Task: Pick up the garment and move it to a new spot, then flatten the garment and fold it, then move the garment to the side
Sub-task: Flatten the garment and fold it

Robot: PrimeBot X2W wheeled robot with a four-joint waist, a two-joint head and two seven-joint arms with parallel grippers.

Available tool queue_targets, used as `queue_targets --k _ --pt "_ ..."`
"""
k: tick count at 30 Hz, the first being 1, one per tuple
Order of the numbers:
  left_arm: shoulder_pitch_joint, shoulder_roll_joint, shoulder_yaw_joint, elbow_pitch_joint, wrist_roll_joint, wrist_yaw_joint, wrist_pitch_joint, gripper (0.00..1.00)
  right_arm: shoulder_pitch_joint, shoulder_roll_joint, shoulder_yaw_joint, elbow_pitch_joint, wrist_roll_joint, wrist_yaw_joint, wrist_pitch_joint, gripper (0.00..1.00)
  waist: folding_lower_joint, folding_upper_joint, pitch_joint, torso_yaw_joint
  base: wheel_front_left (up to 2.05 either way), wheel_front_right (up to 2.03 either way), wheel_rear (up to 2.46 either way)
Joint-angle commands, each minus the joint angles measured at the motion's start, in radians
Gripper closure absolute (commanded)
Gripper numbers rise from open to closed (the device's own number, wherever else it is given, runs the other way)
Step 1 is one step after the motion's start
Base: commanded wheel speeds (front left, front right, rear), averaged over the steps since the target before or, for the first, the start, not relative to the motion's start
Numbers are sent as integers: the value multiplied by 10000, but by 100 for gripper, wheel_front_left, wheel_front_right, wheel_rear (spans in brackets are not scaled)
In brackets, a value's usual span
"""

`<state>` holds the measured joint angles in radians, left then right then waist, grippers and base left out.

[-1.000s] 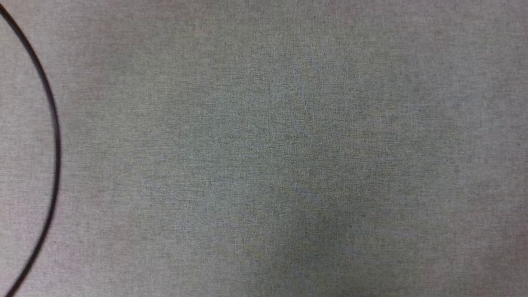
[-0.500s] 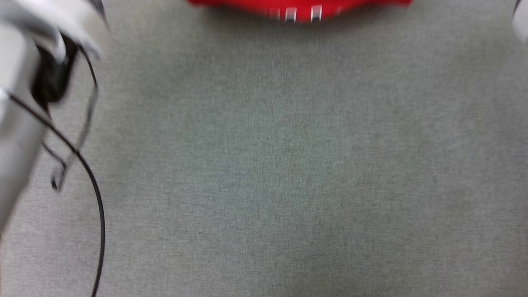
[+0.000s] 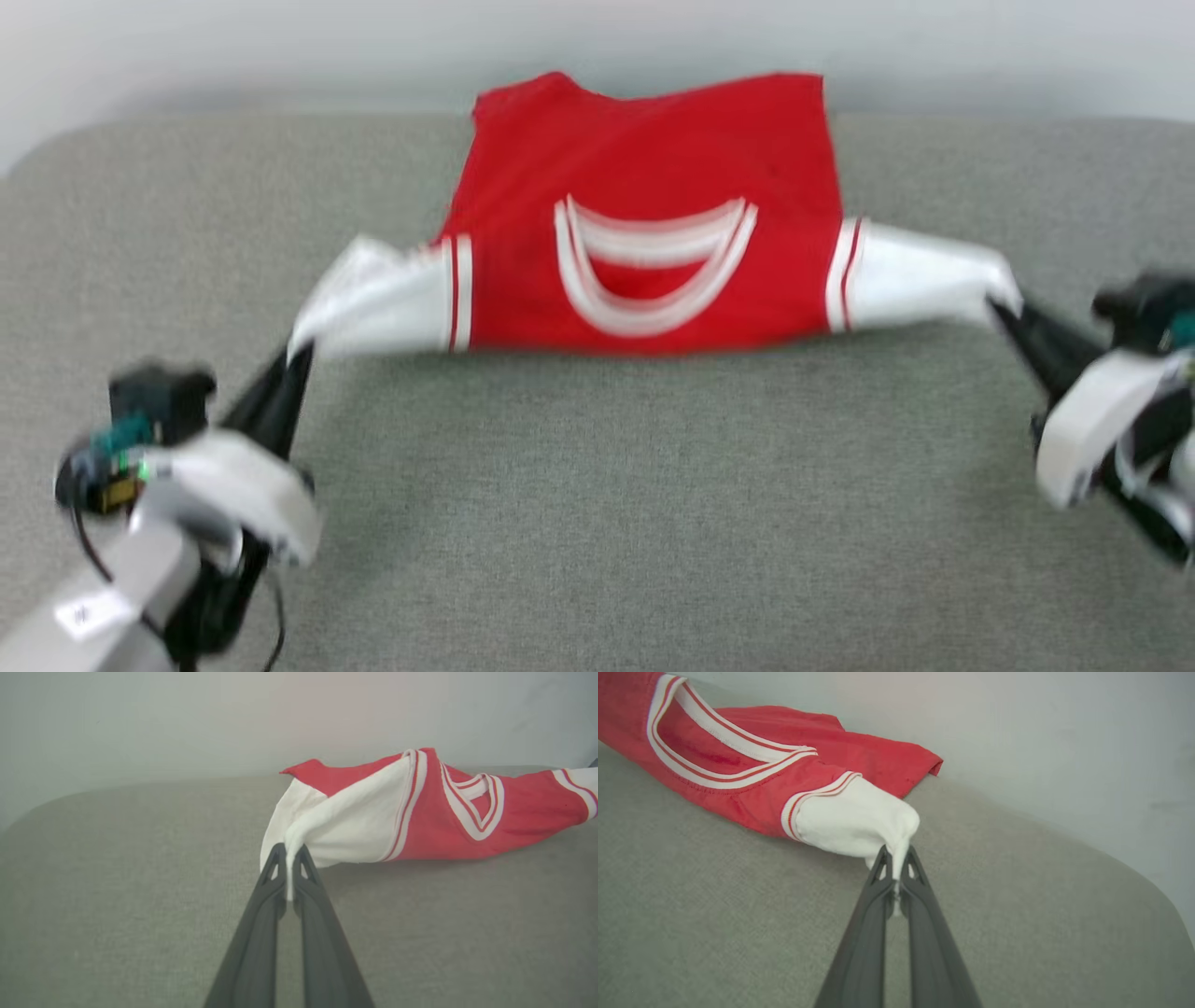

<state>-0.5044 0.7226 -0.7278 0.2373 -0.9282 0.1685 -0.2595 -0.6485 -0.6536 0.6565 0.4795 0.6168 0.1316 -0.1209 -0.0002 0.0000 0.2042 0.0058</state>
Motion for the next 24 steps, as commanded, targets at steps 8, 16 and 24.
queue_targets --k 8,16,24 --pt "2602 -10 478 -18 -597 341 -75 100 2772 218 -556 285 199 -18 -134 100 2 0 -1134 -163 0 0 0" --pt "4718 -549 1409 -140 -687 597 -78 100 4842 460 -1052 500 314 -18 -295 100 2 0 -1676 -279 0 0 0" --pt "6509 -1164 2579 -170 -384 510 -70 100 6565 651 -1888 472 377 -19 -381 100 2 0 -2055 -191 0 0 0"
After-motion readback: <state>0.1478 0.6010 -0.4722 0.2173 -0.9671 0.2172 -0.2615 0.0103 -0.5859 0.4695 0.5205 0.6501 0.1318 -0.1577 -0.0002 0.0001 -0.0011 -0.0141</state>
